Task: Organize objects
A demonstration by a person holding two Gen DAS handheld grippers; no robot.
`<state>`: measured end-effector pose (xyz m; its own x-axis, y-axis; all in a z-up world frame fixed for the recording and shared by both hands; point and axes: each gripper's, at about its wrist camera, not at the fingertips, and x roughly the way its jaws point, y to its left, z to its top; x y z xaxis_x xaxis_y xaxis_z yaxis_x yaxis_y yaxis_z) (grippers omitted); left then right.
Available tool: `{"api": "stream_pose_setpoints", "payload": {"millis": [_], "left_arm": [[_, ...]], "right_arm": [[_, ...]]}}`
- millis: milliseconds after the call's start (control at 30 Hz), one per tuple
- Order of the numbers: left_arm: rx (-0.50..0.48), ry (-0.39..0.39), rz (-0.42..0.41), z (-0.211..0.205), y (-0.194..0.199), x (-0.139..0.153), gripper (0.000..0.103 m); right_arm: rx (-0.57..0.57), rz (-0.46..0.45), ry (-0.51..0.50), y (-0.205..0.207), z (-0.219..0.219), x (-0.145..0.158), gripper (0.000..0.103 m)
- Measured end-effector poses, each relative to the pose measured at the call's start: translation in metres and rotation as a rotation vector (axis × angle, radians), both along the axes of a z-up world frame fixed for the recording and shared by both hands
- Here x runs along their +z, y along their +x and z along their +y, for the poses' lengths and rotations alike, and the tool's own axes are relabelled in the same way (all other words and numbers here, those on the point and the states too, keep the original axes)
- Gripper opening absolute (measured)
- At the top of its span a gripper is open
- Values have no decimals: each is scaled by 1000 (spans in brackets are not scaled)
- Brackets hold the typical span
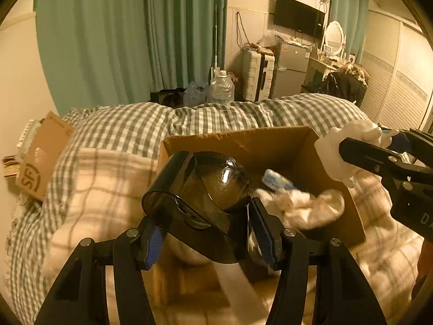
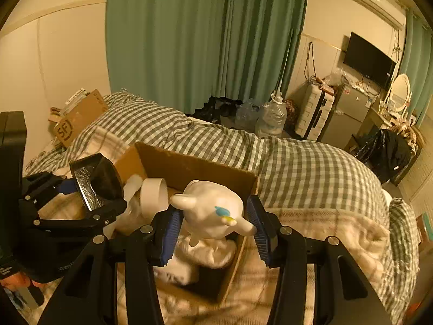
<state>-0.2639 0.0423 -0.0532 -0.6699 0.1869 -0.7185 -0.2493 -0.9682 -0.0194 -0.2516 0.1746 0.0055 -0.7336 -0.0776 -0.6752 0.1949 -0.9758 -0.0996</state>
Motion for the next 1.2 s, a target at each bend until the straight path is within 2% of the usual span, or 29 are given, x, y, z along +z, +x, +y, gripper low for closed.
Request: {"api": "stream_pose_setpoints", "payload": {"millis": [167, 200, 233, 267, 300, 367, 433, 500, 600, 667, 733, 833, 1000, 1100, 1200], "left_arm": [[-23, 24, 19, 11, -20, 1, 60], [-24, 28, 23, 11, -22, 1, 62], [-23, 29, 26, 11, -23, 2, 63], [-17, 25, 30, 13, -24, 3, 70], [-1, 11, 40, 13, -23, 5, 82], [26, -11, 69, 13, -20, 8, 91], [31, -14, 88, 11, -12, 14, 92], [41, -7, 92, 8, -3, 23, 96], [51, -1, 122, 4, 15, 42, 96], [52, -5, 156, 0, 29, 58, 97], [56, -10, 202, -2, 44, 79, 103], [67, -1, 275, -7, 71, 111, 103], [81, 15, 354, -16, 108, 145, 103], [110, 40, 384, -26, 127, 157, 103], [169, 63, 423, -36, 144, 159, 103]], "right_arm": [[-4, 3, -41, -24, 6, -8, 49], [-8, 5, -48, -27, 8, -10, 53], [-13, 8, -50, -28, 7, -9, 67], [-22, 16, -57, -29, 10, -9, 73], [-28, 23, -67, -28, 12, -8, 73], [-43, 33, -88, -24, 19, -3, 75], [-62, 45, -95, -18, 24, 5, 77], [-84, 60, -93, -7, 29, 13, 79], [-108, 84, -94, 15, 36, 31, 84], [-121, 114, -97, 35, 40, 48, 88], [-123, 140, -96, 53, 41, 65, 89], [-135, 199, -79, 84, 40, 95, 93], [-166, 286, -37, 128, 31, 138, 103], [-203, 341, -10, 153, 29, 150, 103], [-208, 346, -29, 170, 27, 147, 103]]}}
